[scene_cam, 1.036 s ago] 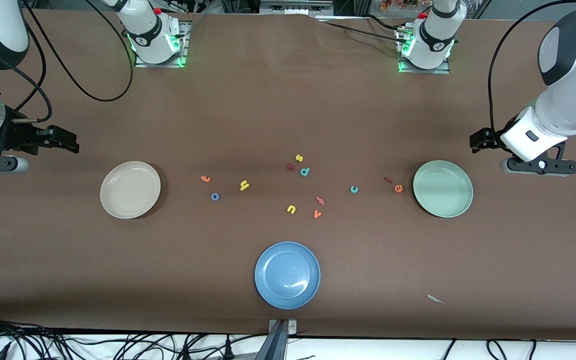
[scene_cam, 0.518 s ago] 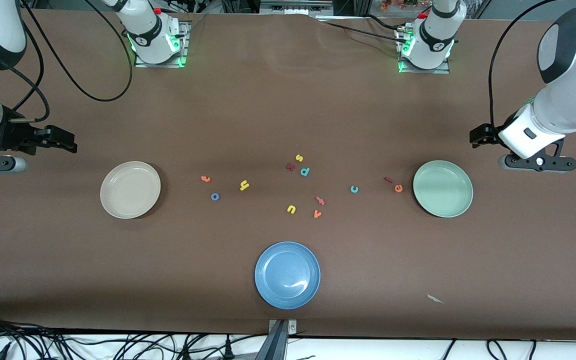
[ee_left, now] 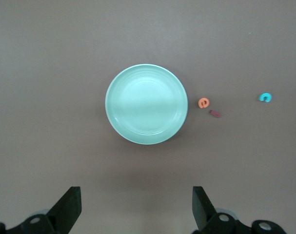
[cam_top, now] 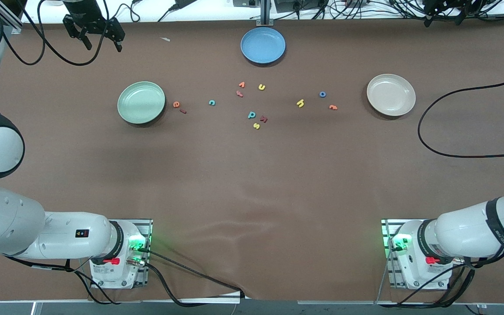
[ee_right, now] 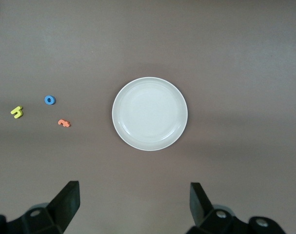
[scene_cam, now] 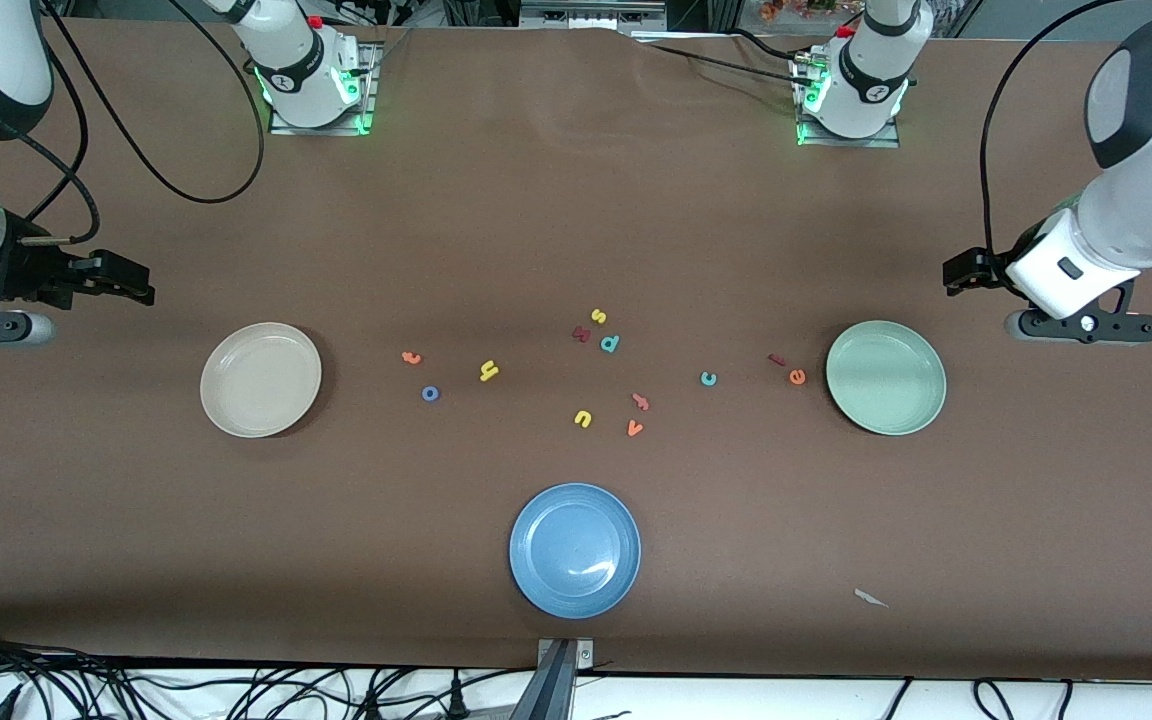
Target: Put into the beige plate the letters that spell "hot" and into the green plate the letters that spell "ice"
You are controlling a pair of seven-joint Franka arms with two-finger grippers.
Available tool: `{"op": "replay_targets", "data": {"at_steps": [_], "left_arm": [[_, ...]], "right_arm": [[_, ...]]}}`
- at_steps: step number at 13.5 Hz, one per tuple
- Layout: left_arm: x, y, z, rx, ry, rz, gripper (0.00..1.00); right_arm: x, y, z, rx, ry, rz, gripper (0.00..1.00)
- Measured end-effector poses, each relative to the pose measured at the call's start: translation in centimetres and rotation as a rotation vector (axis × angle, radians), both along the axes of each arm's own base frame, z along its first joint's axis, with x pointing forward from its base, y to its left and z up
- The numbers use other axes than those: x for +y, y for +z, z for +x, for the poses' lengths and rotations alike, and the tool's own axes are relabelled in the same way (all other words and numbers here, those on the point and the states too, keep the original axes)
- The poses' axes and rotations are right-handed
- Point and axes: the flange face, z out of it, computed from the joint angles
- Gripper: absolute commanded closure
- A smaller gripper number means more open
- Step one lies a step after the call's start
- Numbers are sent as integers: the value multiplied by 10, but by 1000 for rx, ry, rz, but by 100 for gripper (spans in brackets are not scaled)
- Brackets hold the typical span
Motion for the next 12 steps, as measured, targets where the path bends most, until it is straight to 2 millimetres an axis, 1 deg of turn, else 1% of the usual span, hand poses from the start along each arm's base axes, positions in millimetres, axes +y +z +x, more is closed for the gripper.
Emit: {"op": "replay_targets", "data": {"at_steps": [2, 3, 12], "left_arm": [[12, 0, 1, 0, 26, -23, 0], [14, 0, 1, -3, 29, -25, 0], [10, -2, 3, -7, 22, -26, 0]], "right_arm": [[0, 0, 0, 0, 0, 0, 0], [0, 0, 0, 0, 0, 0, 0], [0, 0, 0, 1, 1, 0, 0]]}}
